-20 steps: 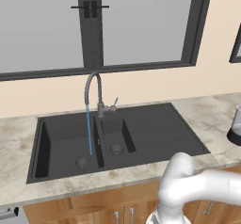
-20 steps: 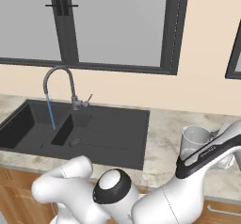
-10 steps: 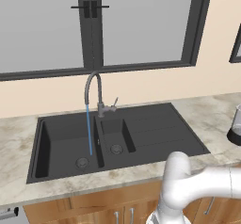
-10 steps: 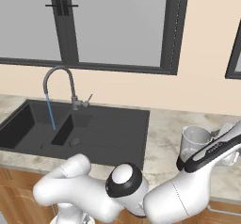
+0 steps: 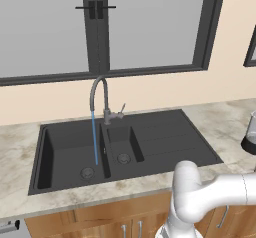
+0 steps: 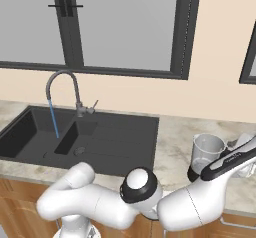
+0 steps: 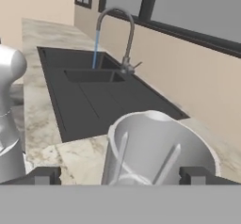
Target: Turn on the sink faucet and place the jug under the water for a few seconds to fill it up.
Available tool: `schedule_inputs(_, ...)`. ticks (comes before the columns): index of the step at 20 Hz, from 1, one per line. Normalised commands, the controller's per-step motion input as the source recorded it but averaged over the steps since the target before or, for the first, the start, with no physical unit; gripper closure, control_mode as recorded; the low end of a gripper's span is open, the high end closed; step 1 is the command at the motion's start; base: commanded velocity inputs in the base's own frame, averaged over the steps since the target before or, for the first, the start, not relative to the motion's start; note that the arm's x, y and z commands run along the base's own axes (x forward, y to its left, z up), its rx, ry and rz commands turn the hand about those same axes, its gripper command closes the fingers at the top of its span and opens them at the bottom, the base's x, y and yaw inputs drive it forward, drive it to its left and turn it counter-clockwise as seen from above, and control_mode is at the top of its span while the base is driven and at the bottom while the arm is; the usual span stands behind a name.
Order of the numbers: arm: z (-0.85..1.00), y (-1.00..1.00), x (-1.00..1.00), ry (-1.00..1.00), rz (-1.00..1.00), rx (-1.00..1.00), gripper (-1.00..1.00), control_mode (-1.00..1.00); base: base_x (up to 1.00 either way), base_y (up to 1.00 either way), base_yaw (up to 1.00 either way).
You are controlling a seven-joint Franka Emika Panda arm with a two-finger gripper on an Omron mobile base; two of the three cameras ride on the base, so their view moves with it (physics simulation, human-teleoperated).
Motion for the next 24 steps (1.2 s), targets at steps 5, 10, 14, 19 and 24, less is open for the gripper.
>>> schedule_inputs(5,-0.05,-0.24,0.15,0.0,0.0,0.04,-1.0,-1.0,0.0,0.0,0.0)
schedule_inputs(10,-0.14,-0.19,0.17,0.0,0.04,0.03,-1.0,-1.0,0.0,0.0,0.0)
schedule_inputs(14,-0.17,-0.21,0.22,0.0,0.09,0.05,-1.0,-1.0,0.0,0.0,0.0)
schedule_inputs(19,-0.07,-0.36,0.29,0.0,0.13,0.08,-1.0,-1.0,0.0,0.0,0.0)
schedule_inputs(24,-0.04,-0.39,0.32,0.0,0.15,0.08,-1.0,-1.0,0.0,0.0,0.0)
